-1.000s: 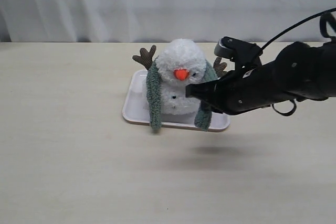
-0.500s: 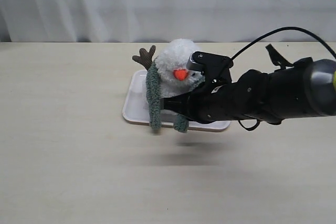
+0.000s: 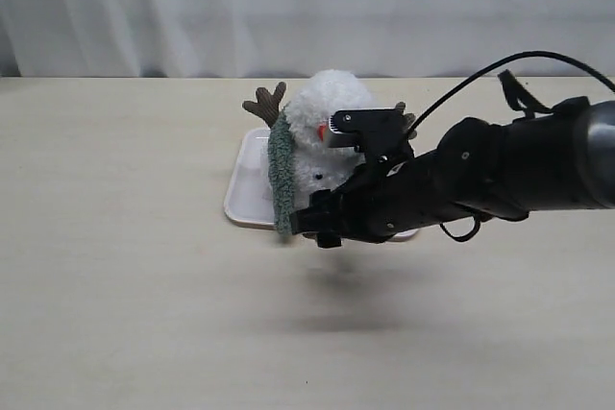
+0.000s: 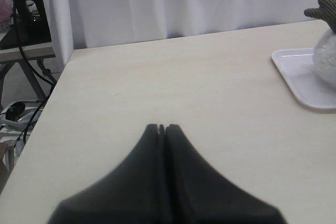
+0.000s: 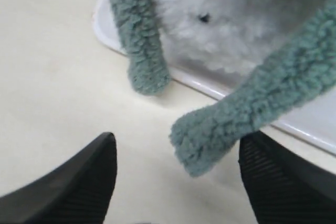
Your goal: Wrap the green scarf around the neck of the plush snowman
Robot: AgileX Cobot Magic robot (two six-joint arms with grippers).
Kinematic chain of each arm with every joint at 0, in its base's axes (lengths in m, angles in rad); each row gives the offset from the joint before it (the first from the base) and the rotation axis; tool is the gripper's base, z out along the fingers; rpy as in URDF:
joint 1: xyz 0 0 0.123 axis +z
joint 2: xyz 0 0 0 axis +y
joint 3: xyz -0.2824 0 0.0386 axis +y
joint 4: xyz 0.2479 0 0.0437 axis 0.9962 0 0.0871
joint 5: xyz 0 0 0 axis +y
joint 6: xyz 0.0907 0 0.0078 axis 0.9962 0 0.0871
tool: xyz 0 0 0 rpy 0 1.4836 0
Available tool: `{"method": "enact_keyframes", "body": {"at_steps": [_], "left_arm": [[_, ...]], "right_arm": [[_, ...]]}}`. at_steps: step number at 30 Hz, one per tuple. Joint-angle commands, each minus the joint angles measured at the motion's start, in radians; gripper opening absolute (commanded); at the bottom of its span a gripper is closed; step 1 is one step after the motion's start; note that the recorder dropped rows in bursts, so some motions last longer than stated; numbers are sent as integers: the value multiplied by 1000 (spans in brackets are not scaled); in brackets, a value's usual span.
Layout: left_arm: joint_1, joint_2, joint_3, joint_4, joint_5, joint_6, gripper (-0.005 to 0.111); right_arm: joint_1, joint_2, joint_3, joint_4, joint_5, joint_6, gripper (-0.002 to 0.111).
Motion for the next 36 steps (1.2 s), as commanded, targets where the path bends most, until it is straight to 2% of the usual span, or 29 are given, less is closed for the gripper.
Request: {"method": "enact_keyframes", "body": {"at_steps": [1,6,8,10,12,15,17,19,23,29,36], "left_arm": [[1,-2,3,-1,-12,2,0],[1,-2,3,-1,-12,2,0],[1,-2,3,-1,-12,2,0],[1,-2,3,-1,-12,2,0],[1,-2,3,-1,-12,2,0],[1,-2,3,-1,-12,2,0],[1,-2,3,-1,-12,2,0],[1,-2,3,-1,-12,2,0],[1,-2,3,-1,-12,2,0],[1,-2,3,-1,-12,2,0],[1,-2,3,-1,-12,2,0]], "right_arm": [[1,-80,-27,-4,220,-54,64],[7,-119,-94,43,532,-75,64],[31,-121,-106,66,555,-118,64],[67,-121,-111,68,467,-160,63],[113,-118,-111,15,294,-143,63],[155,-82,-111,-135,71,2,63],[163,-51,-111,-207,-16,104,63],[160,-17,-111,-258,-52,170,63],[126,58,-111,-299,-73,174,63],[67,134,-111,-278,-99,174,63],[71,208,-111,-247,-164,175,59]]}}
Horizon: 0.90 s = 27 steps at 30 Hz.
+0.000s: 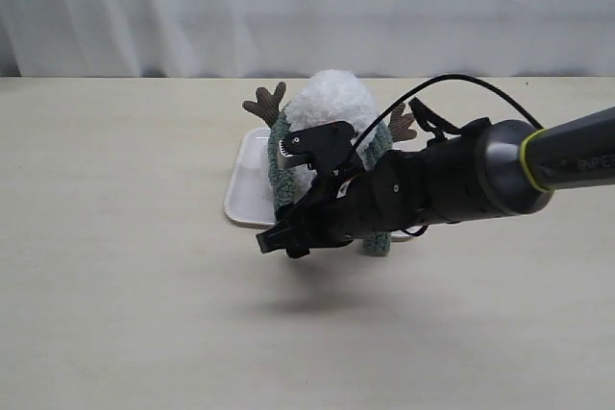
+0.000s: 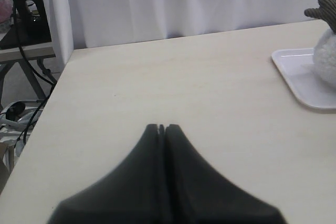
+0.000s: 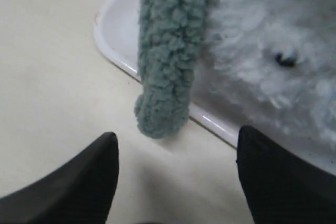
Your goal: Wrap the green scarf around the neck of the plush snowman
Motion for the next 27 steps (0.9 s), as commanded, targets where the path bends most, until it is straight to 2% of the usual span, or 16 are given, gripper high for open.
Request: {"method": "enact_keyframes", "body": {"at_steps": [1,5,13,16,20,21,27], "left_arm": [[1,-2,3,-1,-12,2,0],[1,-2,3,-1,-12,2,0],[1,-2,3,-1,-12,2,0],[1,-2,3,-1,-12,2,0],[1,-2,3,-1,-12,2,0],[1,-2,3,-1,-12,2,0],[1,-2,3,-1,-12,2,0]], "right_arm": [[10,27,-7,65,-54,6,59],[56,34,-61,65,-83,5,58],[32,101,-72,65,-135,12,56],[32,101,-72,65,-160,12,42],[31,101,-72,65,-131,-44,8],[31,101,-72,65,-116,-60,4],[31,54,-72,65,23,-166,4]]}}
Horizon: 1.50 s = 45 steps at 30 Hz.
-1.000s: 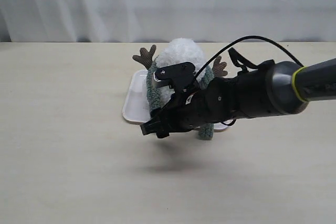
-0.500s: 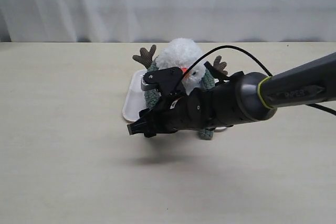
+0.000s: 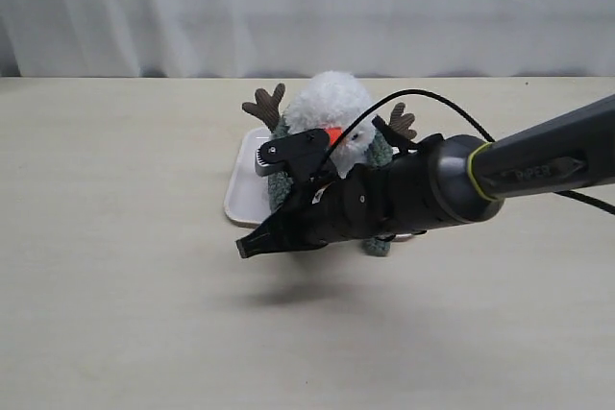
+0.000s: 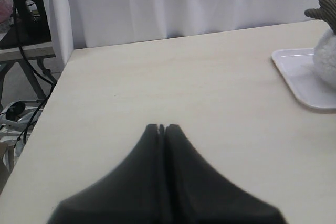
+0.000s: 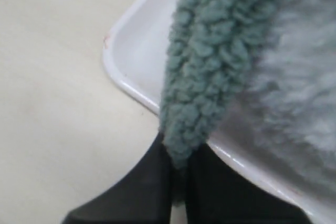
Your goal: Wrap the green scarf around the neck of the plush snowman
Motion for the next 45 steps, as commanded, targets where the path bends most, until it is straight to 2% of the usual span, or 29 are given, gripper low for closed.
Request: {"method": "enact_keyframes", "body": {"at_steps": [1,6,10,16,19,41,43,45], "left_arm": [[1,-2,3,-1,-12,2,0],[1,-2,3,-1,-12,2,0],[1,-2,3,-1,-12,2,0],[1,-2,3,-1,-12,2,0],[1,-2,3,-1,-12,2,0],[1,-2,3,-1,-12,2,0],[1,-2,3,-1,-12,2,0],[1,-2,3,-1,-12,2,0]], "right_arm": [[-8,-57,-3,3,127,-127,4],[-8,-143,-3,-64,228,-169,4],[-8,-186,-3,-274,328,-113,4],[-46,-198,-3,-740,484,315,4],[-66,-196,-3,-855,523,426,4],[-88,-104,-3,-898,513,442,5],[-78,-115,-3,-890,542,426,9],[-66,-136,-3,-884,590,407,18]]}}
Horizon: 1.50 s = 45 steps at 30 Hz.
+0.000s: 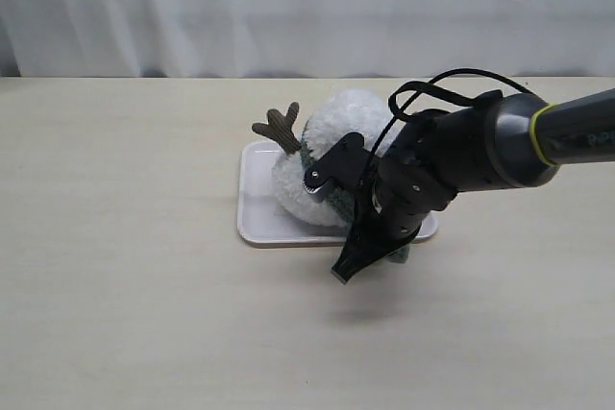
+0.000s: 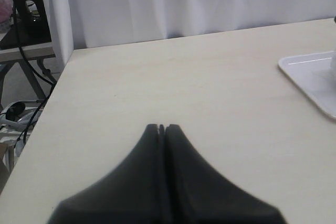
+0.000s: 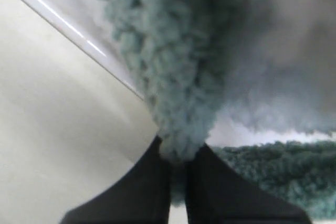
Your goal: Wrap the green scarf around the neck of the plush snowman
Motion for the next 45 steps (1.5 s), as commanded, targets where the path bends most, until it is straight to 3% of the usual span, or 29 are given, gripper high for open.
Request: {"method": "enact_keyframes", "body": {"at_steps": [1,7,12,15,17,21,27,32,40,45], "left_arm": [[1,-2,3,-1,-12,2,0],[1,-2,3,-1,-12,2,0],[1,-2,3,-1,-12,2,0],[1,-2,3,-1,-12,2,0],[1,-2,3,-1,-12,2,0],[1,-2,3,-1,-12,2,0],[1,-2,3,-1,-12,2,0],[1,-2,3,-1,-12,2,0],[1,-2,3,-1,-12,2,0],[1,-2,3,-1,-12,2,0]], "right_arm": [[19,-44,-3,8,105,-31,23],[53,-156,-6,41,281,-48,52],[123,-238,-78,61,432,-113,54],[147,-266,-157,61,411,-57,54],[147,-273,-227,61,352,29,46],[143,-238,-386,64,285,54,4],[140,-30,-690,13,422,69,4],[93,140,-884,-127,557,204,4],[3,280,-949,152,564,92,4],[1,321,-949,163,566,70,4]]}}
